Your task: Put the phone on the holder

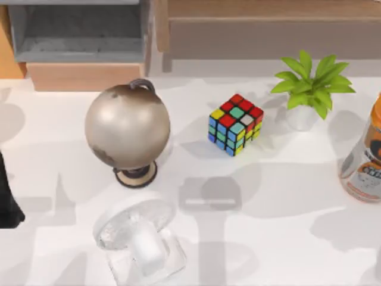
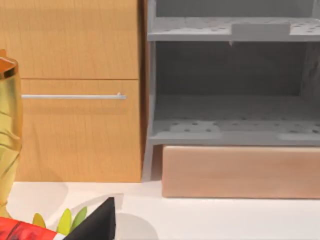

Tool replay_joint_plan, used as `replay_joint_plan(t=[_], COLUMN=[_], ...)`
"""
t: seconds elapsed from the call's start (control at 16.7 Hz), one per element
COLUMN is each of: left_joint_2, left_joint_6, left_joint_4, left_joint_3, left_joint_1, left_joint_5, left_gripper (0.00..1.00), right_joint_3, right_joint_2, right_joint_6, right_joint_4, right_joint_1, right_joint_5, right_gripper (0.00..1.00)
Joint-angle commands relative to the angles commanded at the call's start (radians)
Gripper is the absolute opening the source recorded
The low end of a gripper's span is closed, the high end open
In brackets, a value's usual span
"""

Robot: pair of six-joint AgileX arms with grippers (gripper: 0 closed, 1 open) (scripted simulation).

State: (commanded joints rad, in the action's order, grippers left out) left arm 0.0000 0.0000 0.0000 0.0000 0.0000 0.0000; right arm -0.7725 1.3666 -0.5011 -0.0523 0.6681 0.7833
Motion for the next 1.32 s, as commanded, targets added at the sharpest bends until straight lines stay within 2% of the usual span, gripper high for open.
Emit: replay_joint_plan(t=[0.36,1.14,1.32], left_joint_2=[0.000,0.000,0.000], left_joint_6=[0.000,0.000,0.000], left_joint_4=[0.000,0.000,0.000], left_joint_3=[0.000,0.000,0.000], left_joint_1=[0.000,0.000,0.000], left_joint_5=[0.000,0.000,0.000], left_gripper=[1.00,1.00,1.00], right_joint_3=[0.000,0.000,0.000], right_joint_2=[0.022,0.022,0.022], right_joint_6=[0.017,0.017,0.017], right_joint_4=[0.026,0.026,0.026], right_joint_1=[-0.005,-0.005,-0.005], right_joint_5=[0.009,0.009,0.009], right_gripper=[0.00,0.98,1.00])
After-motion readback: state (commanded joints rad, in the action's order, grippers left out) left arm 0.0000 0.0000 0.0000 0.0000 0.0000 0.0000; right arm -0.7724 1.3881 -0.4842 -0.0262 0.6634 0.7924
